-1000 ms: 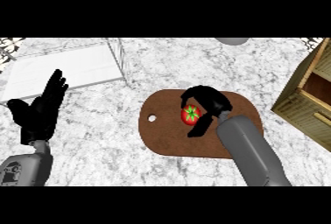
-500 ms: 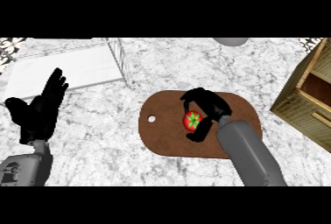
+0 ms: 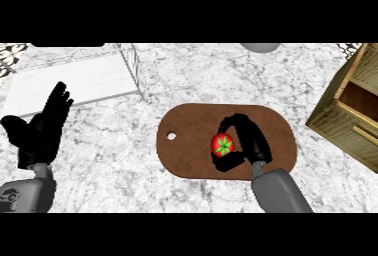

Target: Pick the tomato from the cutting board and place it in the basket

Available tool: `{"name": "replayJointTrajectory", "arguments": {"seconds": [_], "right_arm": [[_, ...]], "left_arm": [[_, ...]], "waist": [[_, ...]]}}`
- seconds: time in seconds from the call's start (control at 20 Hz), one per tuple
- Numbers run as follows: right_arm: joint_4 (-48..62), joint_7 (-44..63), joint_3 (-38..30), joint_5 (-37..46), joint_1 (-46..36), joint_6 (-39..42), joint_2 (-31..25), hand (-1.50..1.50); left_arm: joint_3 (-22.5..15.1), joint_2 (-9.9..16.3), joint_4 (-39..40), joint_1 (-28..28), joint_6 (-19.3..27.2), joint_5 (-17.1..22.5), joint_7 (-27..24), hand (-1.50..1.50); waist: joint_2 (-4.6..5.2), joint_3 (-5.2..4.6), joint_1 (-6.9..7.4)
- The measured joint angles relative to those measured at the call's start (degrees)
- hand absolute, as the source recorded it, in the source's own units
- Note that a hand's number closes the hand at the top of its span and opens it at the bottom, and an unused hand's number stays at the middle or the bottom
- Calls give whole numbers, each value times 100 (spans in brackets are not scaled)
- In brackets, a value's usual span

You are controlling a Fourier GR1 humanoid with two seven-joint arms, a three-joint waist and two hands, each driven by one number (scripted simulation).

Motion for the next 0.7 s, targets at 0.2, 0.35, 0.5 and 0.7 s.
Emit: {"name": "replayJointTrajectory", "arguments": {"seconds": [0.2, 0.35, 0.5, 0.7], "right_arm": [[-991, 209, 507, -405, 674, -973, 14, 150], [-1943, 506, 741, -515, 920, -1420, 25, 150], [-2972, 1197, 934, -271, 998, -1608, 30, 150], [-4082, 2402, 964, 496, 773, -1372, -30, 150]], "left_arm": [[-21, -22, -14, -51, 32, -30, 58, 0], [10, 18, 9, -42, -5, -18, 50, 0], [73, 73, 8, -27, -59, 32, 60, 0], [-7, -41, 15, -32, 13, -44, 4, 0]], "waist": [[76, 22, -15], [102, 29, -27], [114, 28, -24], [128, 27, -11]]}}
